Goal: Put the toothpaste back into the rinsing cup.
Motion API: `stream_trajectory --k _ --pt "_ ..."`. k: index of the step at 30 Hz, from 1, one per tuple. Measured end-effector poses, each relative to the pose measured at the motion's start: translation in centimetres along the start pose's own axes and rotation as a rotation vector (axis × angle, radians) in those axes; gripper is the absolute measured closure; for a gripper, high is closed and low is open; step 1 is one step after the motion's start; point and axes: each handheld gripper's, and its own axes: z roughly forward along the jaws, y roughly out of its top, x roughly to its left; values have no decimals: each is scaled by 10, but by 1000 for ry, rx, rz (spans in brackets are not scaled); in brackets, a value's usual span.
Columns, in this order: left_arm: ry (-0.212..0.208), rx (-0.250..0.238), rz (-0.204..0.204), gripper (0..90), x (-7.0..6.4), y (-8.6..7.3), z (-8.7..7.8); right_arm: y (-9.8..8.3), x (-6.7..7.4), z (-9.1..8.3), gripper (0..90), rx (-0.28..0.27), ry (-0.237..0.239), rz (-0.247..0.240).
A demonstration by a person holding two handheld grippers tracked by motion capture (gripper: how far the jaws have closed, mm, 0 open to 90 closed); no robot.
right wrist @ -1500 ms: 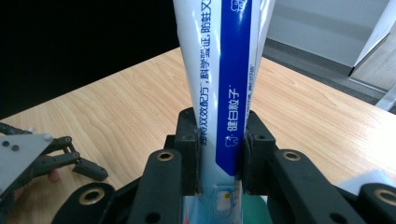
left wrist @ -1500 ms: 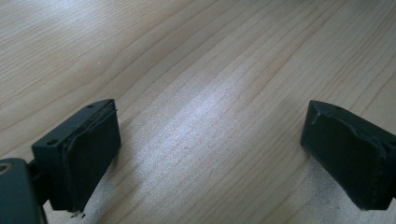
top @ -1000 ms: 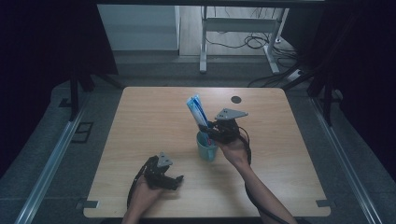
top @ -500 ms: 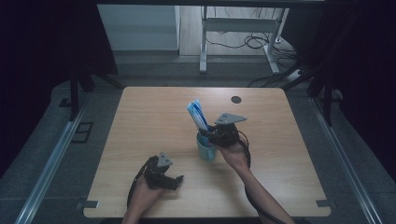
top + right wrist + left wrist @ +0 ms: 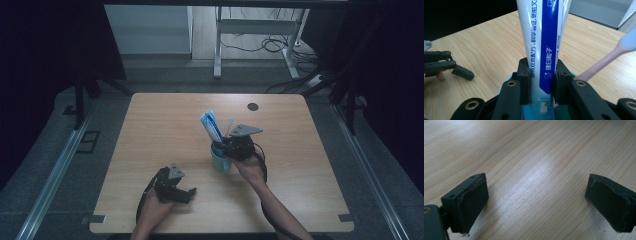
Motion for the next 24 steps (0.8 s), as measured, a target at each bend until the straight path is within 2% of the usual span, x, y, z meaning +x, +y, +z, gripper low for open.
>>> stream_trajectory --k 7,17,24 --pt "0 0 0 49 0 0 0 -3 -1 0 701 -2 2 7" --pt "0 0 0 49 0 0 0 -10 -3 1 683 40 15 25" --pt "0 0 0 49 0 0 0 -11 -3 1 674 49 20 35"
